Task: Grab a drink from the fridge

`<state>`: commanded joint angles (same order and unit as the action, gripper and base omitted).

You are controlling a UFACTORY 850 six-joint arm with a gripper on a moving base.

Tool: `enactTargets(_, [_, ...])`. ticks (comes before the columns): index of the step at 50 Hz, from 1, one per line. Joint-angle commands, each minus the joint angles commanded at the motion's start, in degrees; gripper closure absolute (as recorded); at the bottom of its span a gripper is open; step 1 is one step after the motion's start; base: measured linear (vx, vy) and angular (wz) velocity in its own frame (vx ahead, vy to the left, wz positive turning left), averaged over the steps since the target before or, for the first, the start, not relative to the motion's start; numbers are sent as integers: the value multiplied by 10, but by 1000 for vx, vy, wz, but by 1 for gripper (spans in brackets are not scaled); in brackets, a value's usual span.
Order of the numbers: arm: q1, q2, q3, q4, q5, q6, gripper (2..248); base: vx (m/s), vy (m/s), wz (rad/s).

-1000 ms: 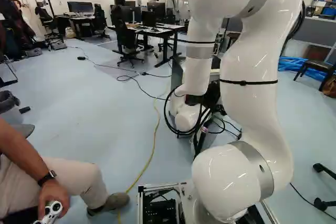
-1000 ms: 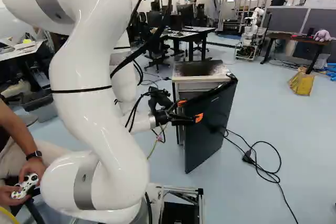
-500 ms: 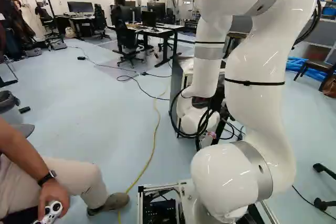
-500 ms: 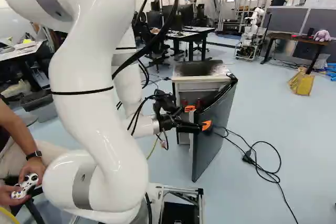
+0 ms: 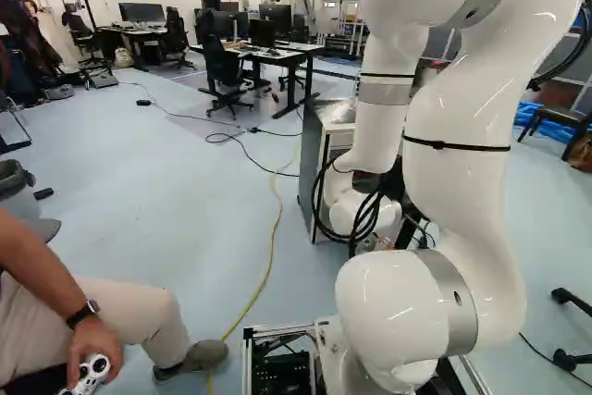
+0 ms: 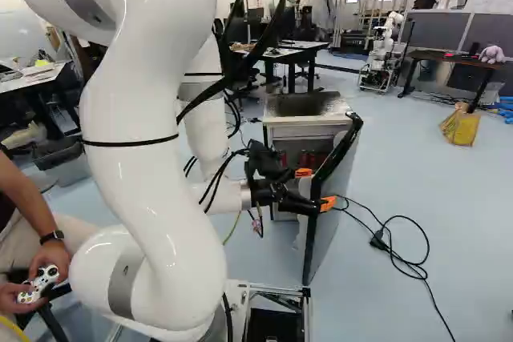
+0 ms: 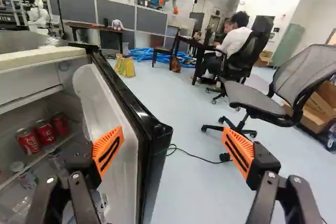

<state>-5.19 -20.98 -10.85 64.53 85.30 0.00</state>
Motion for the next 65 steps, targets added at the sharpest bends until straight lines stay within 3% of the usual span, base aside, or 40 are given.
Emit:
enactTargets(32, [-109, -16, -29, 0, 0, 0, 3, 0, 0, 0])
enactTargets(65, [-216, -60, -108, 0, 0, 0, 3, 0, 0, 0])
